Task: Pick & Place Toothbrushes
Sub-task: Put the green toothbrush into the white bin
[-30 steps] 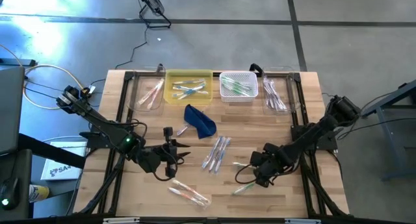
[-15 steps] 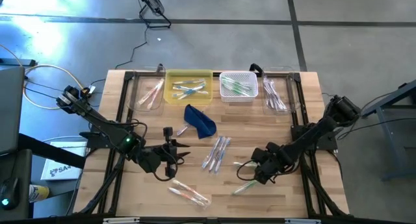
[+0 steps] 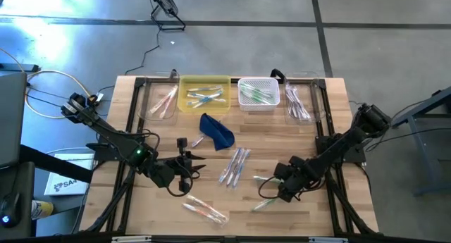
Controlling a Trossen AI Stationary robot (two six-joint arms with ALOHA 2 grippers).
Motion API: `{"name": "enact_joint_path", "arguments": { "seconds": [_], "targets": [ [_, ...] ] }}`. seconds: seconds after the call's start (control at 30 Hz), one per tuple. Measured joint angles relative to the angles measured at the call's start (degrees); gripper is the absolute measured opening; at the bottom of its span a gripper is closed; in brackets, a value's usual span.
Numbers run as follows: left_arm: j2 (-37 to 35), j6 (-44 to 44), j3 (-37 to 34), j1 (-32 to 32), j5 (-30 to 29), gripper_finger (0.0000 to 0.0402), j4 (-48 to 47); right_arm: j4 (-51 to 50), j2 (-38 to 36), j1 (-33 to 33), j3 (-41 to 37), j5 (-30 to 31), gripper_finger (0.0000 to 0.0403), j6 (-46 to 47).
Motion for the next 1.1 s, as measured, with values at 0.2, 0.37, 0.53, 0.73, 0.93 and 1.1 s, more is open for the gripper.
{"name": "enact_joint_path", "arguments": {
  "seconds": [0.2, 0.37, 0.53, 0.73, 0.93, 1.1],
  "targets": [
    [0.0, 0.0, 0.0, 0.0, 0.0, 0.0099, 0.0, 0.1, 2.7, 0.0, 0.3, 0.2, 0.0189, 0.6],
    [0.0, 0.0, 0.0, 0.0, 0.0, 0.0099, 0.1, 0.1, 4.8, 0.0, 0.4, 0.6, 0.0189, 3.1],
    [0.0, 0.0, 0.0, 0.0, 0.0, 0.0099, 0.1, 0.5, 4.0, 0.1, 0.2, 2.1, 0.0188, 4.7],
    [0.0, 0.0, 0.0, 0.0, 0.0, 0.0099, 0.1, 0.2, 3.9, 0.0, 0.2, 2.3, 0.0152, 4.6],
    [0.0, 0.2, 0.0, 0.0, 0.0, 0.0099, 0.0, -0.2, 3.9, 0.0, 0.1, 2.5, 0.0092, 4.3],
    [0.0, 1.5, 0.0, 0.0, 0.0, 0.0099, 0.1, 0.0, 3.9, 0.0, 0.1, 2.5, 0.0048, 4.2]
  ]
}}
